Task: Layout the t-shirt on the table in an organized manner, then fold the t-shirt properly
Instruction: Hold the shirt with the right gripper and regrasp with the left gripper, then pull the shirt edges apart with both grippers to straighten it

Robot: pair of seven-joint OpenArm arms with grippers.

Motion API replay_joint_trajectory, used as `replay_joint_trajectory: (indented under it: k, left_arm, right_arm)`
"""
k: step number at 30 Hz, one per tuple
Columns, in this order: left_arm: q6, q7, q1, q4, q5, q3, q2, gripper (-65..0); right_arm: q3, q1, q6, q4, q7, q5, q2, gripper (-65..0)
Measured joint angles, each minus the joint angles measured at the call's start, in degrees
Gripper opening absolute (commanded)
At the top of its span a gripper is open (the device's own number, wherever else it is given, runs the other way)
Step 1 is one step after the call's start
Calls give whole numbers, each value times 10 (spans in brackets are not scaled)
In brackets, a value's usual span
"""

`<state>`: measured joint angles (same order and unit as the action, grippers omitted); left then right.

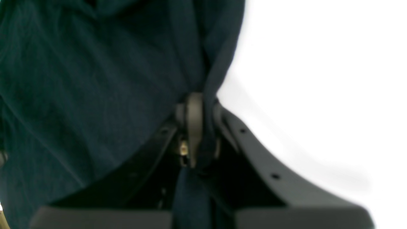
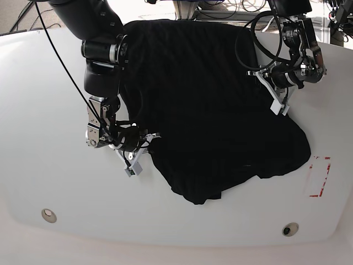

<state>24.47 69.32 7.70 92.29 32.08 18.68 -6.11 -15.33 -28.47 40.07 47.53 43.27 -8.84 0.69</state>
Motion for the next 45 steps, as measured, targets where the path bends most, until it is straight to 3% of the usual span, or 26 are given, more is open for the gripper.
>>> replay_joint_trajectory:
  k: [5,13,18,29,31,34,36,42,45]
  left_arm:
    - [2,2,-32,-26,-7,-14,-12,-586]
    - [2,3,-113,-66,-99,-76,-33,-582]
    - [2,15,-167,-111,-114,-97,-50,-581]
    - [2,14,-257,-143,-120,-98,-73,-581]
    - [0,16,-264,-143,-129,-98,-76,-581]
    - [0,16,-269,-142,-127,-97,-76,-576]
    - [0,16,-271,-142,-128,-97,-76,-539]
    - [0,17,-274,-142,-127,-97,-76,-339]
    - [0,18,-271,-134,-128,-97,-76,-275]
  right_arm:
    - [-2,1,0,0,2,0,2,-650]
    - [-34,63,7,86,13,-17,12,-650]
    - [-70,119,4,191,78,-14,11,-650]
    - [-97,275,4,402,144,-19,-13,-647]
    - [-99,297,2,429,149,-18,-23,-620]
    - [-97,317,-1,459,158,-10,-31,-522]
    - [-97,328,0,476,162,-5,-36,-407]
    - [-95,331,0,516,197,17,-35,-90]
    - [-97,318,-2,542,221,23,-30,-2]
